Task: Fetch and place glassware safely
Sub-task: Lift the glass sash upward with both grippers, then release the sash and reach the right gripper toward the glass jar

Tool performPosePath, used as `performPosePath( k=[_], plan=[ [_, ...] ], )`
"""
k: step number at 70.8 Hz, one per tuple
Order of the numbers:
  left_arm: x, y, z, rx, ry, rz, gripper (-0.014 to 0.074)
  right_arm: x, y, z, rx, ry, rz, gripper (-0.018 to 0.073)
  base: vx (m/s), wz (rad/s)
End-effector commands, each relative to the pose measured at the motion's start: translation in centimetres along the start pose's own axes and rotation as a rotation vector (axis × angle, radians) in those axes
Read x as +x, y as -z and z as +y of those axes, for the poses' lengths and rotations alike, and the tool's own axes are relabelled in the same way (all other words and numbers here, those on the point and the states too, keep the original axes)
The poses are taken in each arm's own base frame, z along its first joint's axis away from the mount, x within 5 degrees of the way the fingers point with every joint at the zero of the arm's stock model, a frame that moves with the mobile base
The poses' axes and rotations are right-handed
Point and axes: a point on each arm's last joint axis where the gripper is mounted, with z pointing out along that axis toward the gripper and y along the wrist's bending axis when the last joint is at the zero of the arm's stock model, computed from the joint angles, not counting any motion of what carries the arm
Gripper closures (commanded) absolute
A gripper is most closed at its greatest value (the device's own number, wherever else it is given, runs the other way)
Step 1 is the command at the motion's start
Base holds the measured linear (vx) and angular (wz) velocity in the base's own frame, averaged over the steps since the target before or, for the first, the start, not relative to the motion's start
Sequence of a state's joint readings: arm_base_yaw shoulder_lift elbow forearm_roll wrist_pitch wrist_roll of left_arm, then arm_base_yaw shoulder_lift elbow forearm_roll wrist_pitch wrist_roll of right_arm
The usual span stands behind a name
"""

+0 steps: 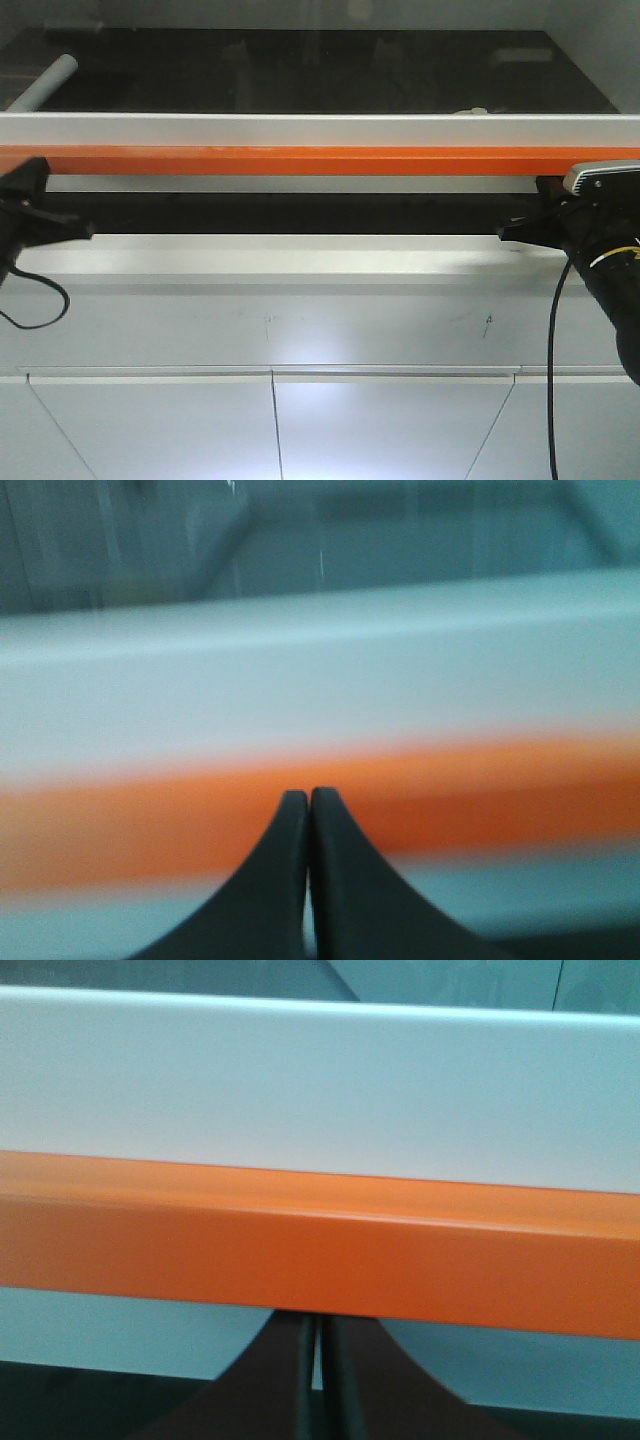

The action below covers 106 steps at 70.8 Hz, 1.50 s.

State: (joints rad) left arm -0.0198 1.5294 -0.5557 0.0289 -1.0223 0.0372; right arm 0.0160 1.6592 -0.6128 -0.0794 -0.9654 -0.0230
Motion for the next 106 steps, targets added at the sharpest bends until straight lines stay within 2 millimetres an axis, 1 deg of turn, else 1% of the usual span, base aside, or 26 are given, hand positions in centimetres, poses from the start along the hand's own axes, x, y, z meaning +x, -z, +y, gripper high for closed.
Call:
performPosePath(
  k=[1, 11, 25, 37, 45, 52, 58, 68, 77, 93, 106],
  plan=[
    [-4.0, 0.2, 0.0, -0.006, 0.007, -0.209, 0.0603, -6.7, 0.3, -0.3, 0.008, 0.028, -0.387, 0.0560, 0.00, 0.00],
    [-5.5, 0.1, 0.1, -0.007, 0.005, -0.213, 0.0603, -7.7, 0.8, -0.3, 0.010, 0.030, -0.415, 0.0560, 0.00, 0.00],
    [-8.7, -0.5, 0.3, -0.011, 0.002, -0.276, 0.0603, -9.5, 1.6, -0.4, 0.014, 0.035, -0.448, 0.0560, 0.00, 0.00],
    [-11.5, -0.6, 0.4, -0.007, -0.007, -0.307, 0.0603, -12.0, 1.8, -0.5, 0.017, 0.046, -0.483, 0.0560, 0.00, 0.00],
    [-13.3, -0.3, 0.5, -0.010, -0.009, -0.341, 0.0603, -14.4, 2.2, -0.6, 0.013, 0.063, -0.528, 0.0560, 0.00, 0.00],
    [-14.8, 0.1, 0.6, -0.012, -0.010, -0.358, 0.0603, -15.6, 2.6, -0.7, 0.016, 0.069, -0.534, 0.0560, 0.00, 0.00],
    [-15.5, 0.5, 0.6, -0.013, -0.010, -0.359, 0.0603, -16.2, 3.1, -0.7, 0.018, 0.071, -0.534, 0.0560, 0.00, 0.00],
    [-15.9, 1.1, 0.6, -0.013, -0.011, -0.323, 0.0603, -16.7, 3.8, -0.7, 0.022, 0.072, -0.483, 0.0560, 0.00, 0.00],
    [-16.2, 1.7, 0.7, -0.013, -0.011, -0.279, 0.0603, -16.7, 4.5, -0.7, 0.020, 0.050, -0.423, 0.0560, 0.00, 0.00],
    [-16.7, 2.7, 0.7, -0.010, 0.008, -0.222, 0.0603, -15.0, 6.5, -0.5, 0.010, 0.026, -0.372, 0.0560, 0.00, 0.00],
    [-16.9, 3.7, 0.7, -0.011, 0.011, -0.152, 0.0603, -14.4, 8.2, -0.4, 0.012, 0.026, -0.335, 0.0560, 0.00, 0.00]
  ],
)
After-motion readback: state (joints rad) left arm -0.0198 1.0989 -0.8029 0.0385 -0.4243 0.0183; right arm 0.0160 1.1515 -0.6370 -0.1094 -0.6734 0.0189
